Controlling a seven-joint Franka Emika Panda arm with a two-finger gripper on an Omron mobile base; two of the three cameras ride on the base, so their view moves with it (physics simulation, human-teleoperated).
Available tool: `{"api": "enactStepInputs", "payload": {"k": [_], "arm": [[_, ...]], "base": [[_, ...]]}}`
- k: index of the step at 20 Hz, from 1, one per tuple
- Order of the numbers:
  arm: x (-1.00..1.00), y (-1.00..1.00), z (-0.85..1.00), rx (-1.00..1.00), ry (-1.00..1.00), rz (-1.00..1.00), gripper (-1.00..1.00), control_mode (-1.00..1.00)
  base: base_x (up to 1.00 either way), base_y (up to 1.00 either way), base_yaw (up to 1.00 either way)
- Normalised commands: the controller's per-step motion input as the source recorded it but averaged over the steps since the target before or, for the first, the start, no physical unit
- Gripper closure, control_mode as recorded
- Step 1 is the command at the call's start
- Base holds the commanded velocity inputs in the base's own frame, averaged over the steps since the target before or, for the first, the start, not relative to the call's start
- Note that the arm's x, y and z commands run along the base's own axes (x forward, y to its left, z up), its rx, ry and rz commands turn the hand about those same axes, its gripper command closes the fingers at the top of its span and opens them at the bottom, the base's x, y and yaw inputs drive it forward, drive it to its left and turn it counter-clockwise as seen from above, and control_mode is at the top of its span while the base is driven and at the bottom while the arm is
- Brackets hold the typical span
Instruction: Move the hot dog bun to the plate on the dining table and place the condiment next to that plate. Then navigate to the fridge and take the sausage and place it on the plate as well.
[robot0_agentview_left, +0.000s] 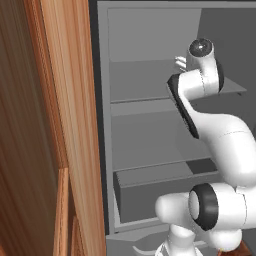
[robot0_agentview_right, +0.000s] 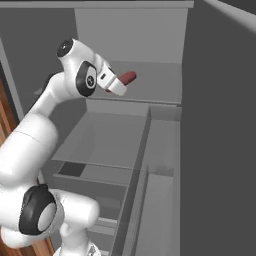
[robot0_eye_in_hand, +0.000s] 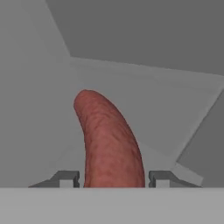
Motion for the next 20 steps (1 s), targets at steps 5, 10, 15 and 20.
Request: {"api": "enactStepInputs", "payload": {"k": [5, 10, 15, 20], "arm": [[-1.00, 0.21, 0.43, 0.01, -0.03, 0.27, 1.00, -1.00], [-0.99, 0.40, 0.33, 0.01, 0.08, 0.29, 1.00, -1.00], [-0.98, 0.50, 0.05, -0.02, 0.04, 0.17, 1.00, -1.00], [-0.86, 0.33, -0.09, -0.08, 0.00, 0.05, 1.00, -1.00]], "base": [[0.00, 0.00, 0.00], [0.00, 0.00, 0.00], [0.00, 0.00, 0.00], [0.00, 0.00, 0.00]]}}
